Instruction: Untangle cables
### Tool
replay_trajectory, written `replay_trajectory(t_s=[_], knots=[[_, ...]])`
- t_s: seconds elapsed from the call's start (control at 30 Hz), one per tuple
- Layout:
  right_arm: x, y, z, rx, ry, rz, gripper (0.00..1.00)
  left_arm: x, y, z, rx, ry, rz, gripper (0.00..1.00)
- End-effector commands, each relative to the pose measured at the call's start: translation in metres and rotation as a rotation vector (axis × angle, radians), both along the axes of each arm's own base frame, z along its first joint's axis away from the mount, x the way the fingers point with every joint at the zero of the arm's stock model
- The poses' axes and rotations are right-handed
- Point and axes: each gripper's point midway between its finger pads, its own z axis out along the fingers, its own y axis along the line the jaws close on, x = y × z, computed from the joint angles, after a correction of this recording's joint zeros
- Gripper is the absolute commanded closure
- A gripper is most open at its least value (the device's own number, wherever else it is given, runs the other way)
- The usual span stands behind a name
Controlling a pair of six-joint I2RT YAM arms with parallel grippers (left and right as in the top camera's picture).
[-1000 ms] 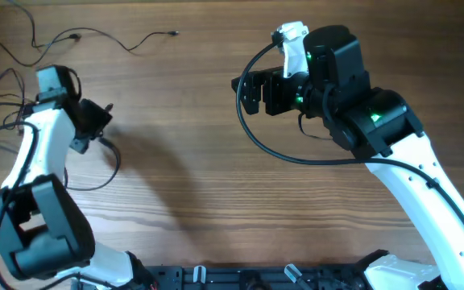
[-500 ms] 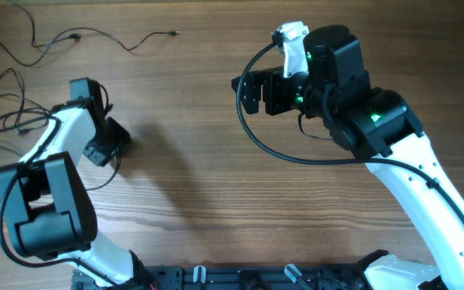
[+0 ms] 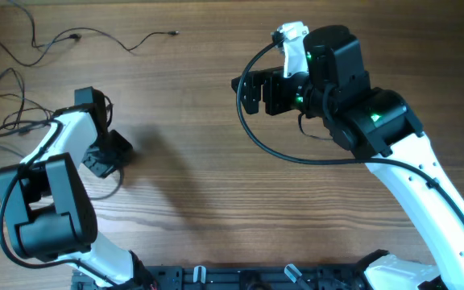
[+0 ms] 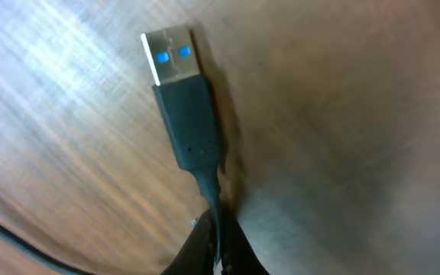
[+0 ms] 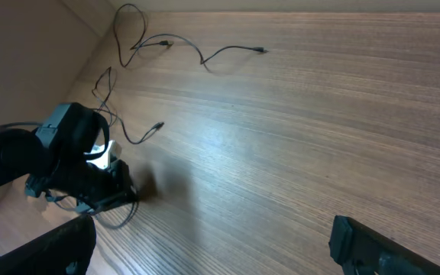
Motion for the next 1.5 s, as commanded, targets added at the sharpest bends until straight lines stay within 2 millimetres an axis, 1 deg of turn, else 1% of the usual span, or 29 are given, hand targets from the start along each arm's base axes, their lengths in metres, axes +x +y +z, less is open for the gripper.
replay_trajectory(t_s=[0.0,0.03,0.13,0.17,0.2,0.23,0.27,0.3,0.37,0.4,0.47,0.5,0.53,0.57,0.6,0.67,0.7,0.77,0.8,0.83,0.87,0.93,1.03,1.07,1.13,1.27,1.37,1.47], knots=[[-0.001,0.001,0.006,0.018,-0.003,0.007,0.00,-0.021,0.011,0.003,0.085,0.058,0.057,0.96],[-0.001,0.001,0.006,0.018,-0.003,0.007,0.00,-0.021,0.016,0.008,0.114,0.044,0.078,0.95],[-0.001,0.001,0.006,0.017,-0.005,0.008,0.00,-0.016,0.026,0.023,0.126,-0.021,0.114,0.91],[-0.001,0.001,0.006,0.016,-0.005,0.008,0.00,-0.014,0.034,0.030,0.133,-0.056,0.143,0.76],[-0.001,0.001,0.006,0.017,-0.005,0.008,0.00,-0.014,0.040,0.035,0.137,-0.075,0.162,0.42],[-0.001,0.001,0.006,0.017,-0.005,0.008,0.00,-0.014,0.043,0.037,0.136,-0.085,0.172,0.13],[-0.001,0.001,0.006,0.017,-0.006,0.008,0.00,-0.013,0.044,0.038,0.135,-0.095,0.170,0.07],[-0.001,0.002,0.007,0.018,-0.007,0.007,0.00,-0.010,0.045,0.040,0.131,-0.110,0.150,0.04],[-0.001,0.002,0.007,0.019,-0.008,0.008,0.00,0.004,0.044,0.045,0.110,-0.170,0.122,0.01],[-0.001,0.002,0.007,0.019,-0.008,0.007,0.00,0.013,0.043,0.049,0.097,-0.209,0.122,0.00],[-0.001,0.002,0.006,0.018,-0.004,0.008,0.00,0.038,0.051,0.068,0.118,-0.310,0.126,0.00],[-0.002,0.002,0.006,0.017,-0.001,0.008,0.00,0.046,0.056,0.075,0.128,-0.342,0.133,0.01],[-0.003,0.001,0.005,0.016,0.004,0.010,0.00,0.055,0.066,0.086,0.143,-0.387,0.154,0.00],[-0.004,0.001,0.003,0.013,0.011,0.009,0.00,0.064,0.082,0.095,0.165,-0.440,0.190,0.01],[-0.004,0.001,0.002,0.010,0.015,0.009,0.00,0.065,0.095,0.099,0.180,-0.463,0.219,0.02],[-0.006,-0.001,0.000,0.002,0.027,0.010,0.00,0.059,0.125,0.104,0.221,-0.496,0.292,0.07],[-0.006,-0.001,-0.001,0.001,0.029,0.010,0.00,0.047,0.153,0.108,0.285,-0.495,0.359,0.10],[-0.006,0.000,0.000,0.002,0.026,0.010,0.00,0.027,0.188,0.112,0.369,-0.485,0.446,0.14],[-0.005,0.000,0.001,0.004,0.022,0.010,0.00,0.020,0.200,0.112,0.387,-0.484,0.475,0.14],[-0.004,0.000,0.002,0.009,0.015,0.010,0.00,0.009,0.215,0.105,0.397,-0.468,0.520,0.16],[-0.004,0.001,0.003,0.012,0.011,0.010,0.00,0.004,0.224,0.095,0.397,-0.450,0.541,0.17],[-0.003,0.001,0.003,0.013,0.009,0.010,0.00,0.005,0.228,0.081,0.393,-0.420,0.511,0.20],[-0.003,0.001,0.003,0.012,0.011,0.010,0.00,0.007,0.231,0.051,0.385,-0.366,0.497,0.20],[-0.004,0.001,0.002,0.011,0.014,0.009,0.00,0.008,0.233,0.043,0.386,-0.354,0.499,0.21],[-0.005,0.000,0.001,0.007,0.021,0.010,0.00,0.007,0.238,0.030,0.400,-0.334,0.501,0.23],[-0.005,0.000,0.001,0.007,0.022,0.009,0.00,0.004,0.249,0.019,0.462,-0.299,0.502,0.29],[-0.005,0.000,0.001,0.006,0.022,0.009,0.00,0.000,0.256,0.020,0.511,-0.264,0.448,0.39],[-0.005,0.000,0.001,0.007,0.022,0.009,0.00,0.001,0.260,0.023,0.533,-0.263,0.422,0.52]])
